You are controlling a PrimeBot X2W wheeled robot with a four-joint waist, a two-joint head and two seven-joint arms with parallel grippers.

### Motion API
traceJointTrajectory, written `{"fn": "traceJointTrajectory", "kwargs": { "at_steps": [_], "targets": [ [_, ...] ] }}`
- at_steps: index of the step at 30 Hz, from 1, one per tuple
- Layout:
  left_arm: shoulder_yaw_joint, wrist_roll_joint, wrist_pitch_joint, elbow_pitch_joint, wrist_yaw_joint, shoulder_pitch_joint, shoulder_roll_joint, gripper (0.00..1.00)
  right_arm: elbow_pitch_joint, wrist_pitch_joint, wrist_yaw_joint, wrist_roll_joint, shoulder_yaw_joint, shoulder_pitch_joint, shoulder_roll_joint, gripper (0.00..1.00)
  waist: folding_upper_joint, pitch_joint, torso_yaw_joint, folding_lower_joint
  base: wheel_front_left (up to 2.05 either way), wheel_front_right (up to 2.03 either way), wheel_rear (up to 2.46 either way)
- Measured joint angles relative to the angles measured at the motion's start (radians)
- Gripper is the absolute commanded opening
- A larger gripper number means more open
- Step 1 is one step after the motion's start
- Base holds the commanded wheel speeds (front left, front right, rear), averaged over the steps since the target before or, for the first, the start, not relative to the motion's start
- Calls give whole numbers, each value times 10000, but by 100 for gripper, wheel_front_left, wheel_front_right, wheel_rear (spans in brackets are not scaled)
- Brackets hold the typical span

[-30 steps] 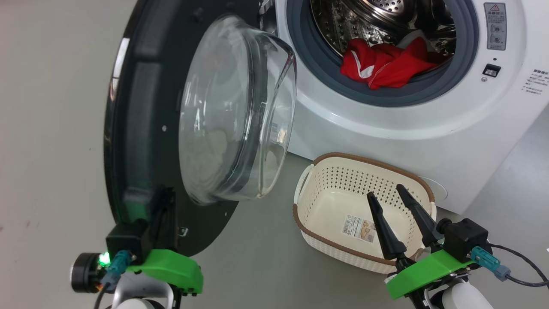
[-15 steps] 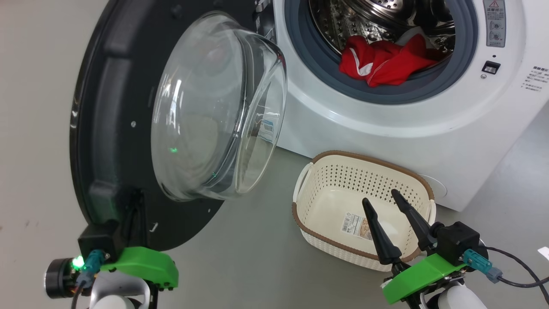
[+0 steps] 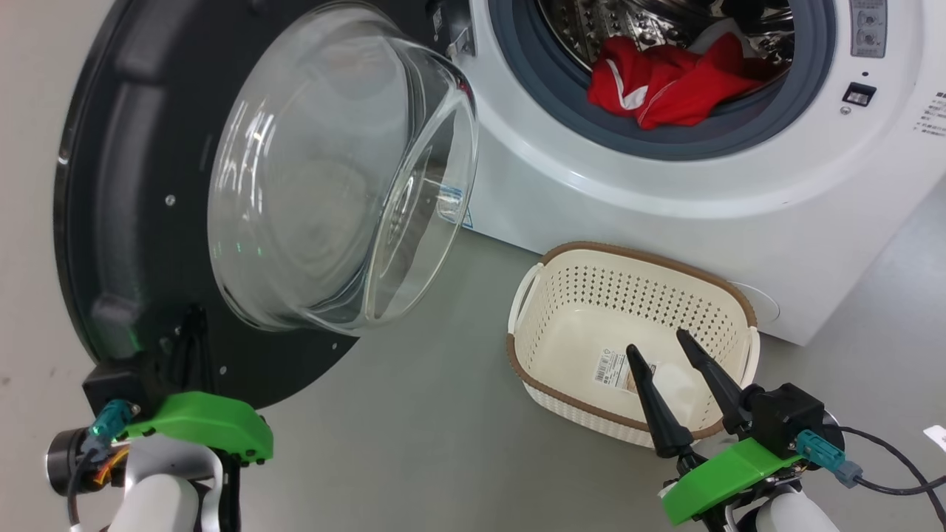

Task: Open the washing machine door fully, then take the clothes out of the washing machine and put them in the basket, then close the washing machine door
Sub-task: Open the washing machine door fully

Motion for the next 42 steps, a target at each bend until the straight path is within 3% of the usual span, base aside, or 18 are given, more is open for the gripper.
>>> {"fn": "traceJointTrajectory", "kwargs": {
  "at_steps": [20,42],
  "targets": [
    [840,-683,-798,2105,-355,-1496,257,0,86,0,0,-594,-79,-211,-10,100,0,560,-27,0,0,0,0],
    [1538,-435,-1072,3490,-955,-2363,591,0,98,10,0,-849,190,-252,-29,100,0,790,-147,0,0,0,0]
  ]
}}
